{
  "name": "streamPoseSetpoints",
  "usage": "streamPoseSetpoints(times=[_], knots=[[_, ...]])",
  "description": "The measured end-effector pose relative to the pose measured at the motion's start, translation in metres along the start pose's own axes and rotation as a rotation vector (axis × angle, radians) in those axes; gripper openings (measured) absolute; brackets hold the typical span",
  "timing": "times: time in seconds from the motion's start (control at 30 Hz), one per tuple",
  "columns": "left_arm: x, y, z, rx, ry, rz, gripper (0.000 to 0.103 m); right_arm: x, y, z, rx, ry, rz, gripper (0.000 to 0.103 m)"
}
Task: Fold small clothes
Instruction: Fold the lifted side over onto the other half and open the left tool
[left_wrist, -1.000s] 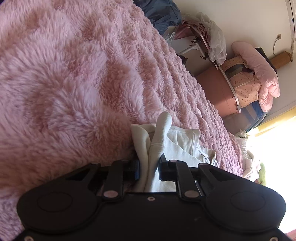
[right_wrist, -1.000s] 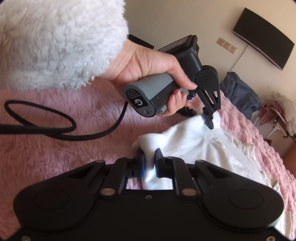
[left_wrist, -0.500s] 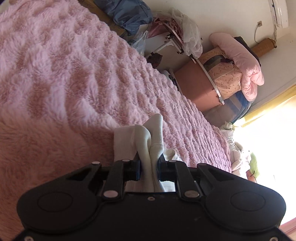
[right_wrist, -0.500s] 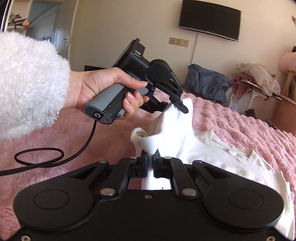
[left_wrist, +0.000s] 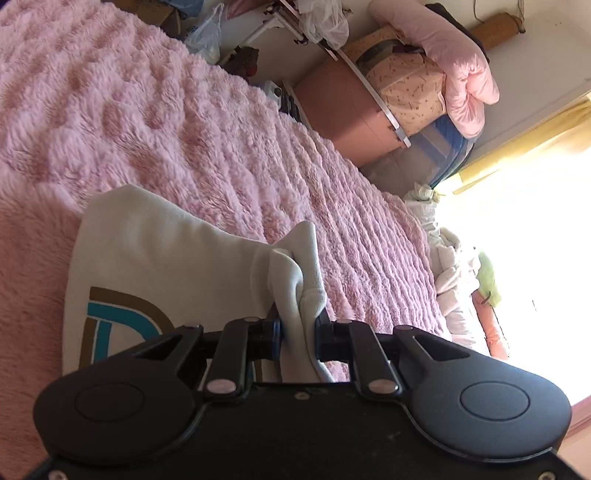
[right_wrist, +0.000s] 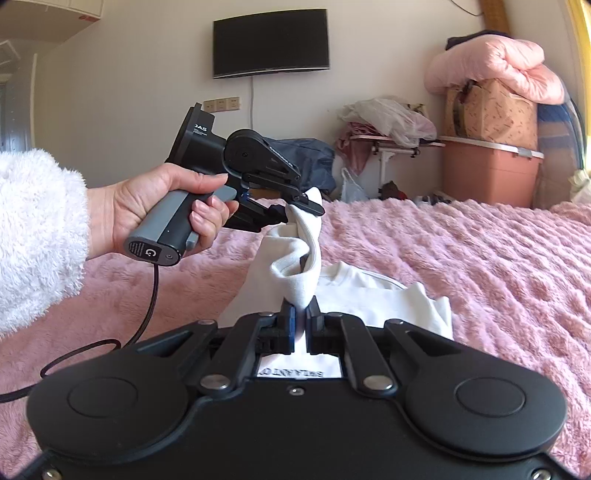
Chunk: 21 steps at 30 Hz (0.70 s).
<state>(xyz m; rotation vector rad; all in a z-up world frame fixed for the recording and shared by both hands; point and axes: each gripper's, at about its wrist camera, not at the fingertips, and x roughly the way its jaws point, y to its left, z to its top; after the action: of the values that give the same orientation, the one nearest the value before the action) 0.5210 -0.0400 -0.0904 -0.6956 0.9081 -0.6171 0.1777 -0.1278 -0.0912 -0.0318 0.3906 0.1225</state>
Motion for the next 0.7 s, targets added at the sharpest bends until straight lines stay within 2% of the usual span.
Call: streamPoseSetpoints(times=[0.13,0.3,0.5,0.7], knots=[[0.048,-0.023,-0.016,0.028,0.054,0.004,0.013,-0.003,-0.037,-0.012,0.049,0.024,-0.062,0.005],[0.096,-0.031,-0.035,0.034,0.110,0.033,0.013,0.000,-0.085,-0.028,0.158,0.082,-0.118,0.005],[0.133,-0.025,-0.050,0.031,0.148,0.088,0.013,0.009,-0.115,-0.053,0.259,0.147,-0.139,0.005],[0.151,-0.022,-0.055,0.045,0.164,0.116,0.013,0.014,-0.131,-0.070,0.335,0.183,-0.152,0.005]])
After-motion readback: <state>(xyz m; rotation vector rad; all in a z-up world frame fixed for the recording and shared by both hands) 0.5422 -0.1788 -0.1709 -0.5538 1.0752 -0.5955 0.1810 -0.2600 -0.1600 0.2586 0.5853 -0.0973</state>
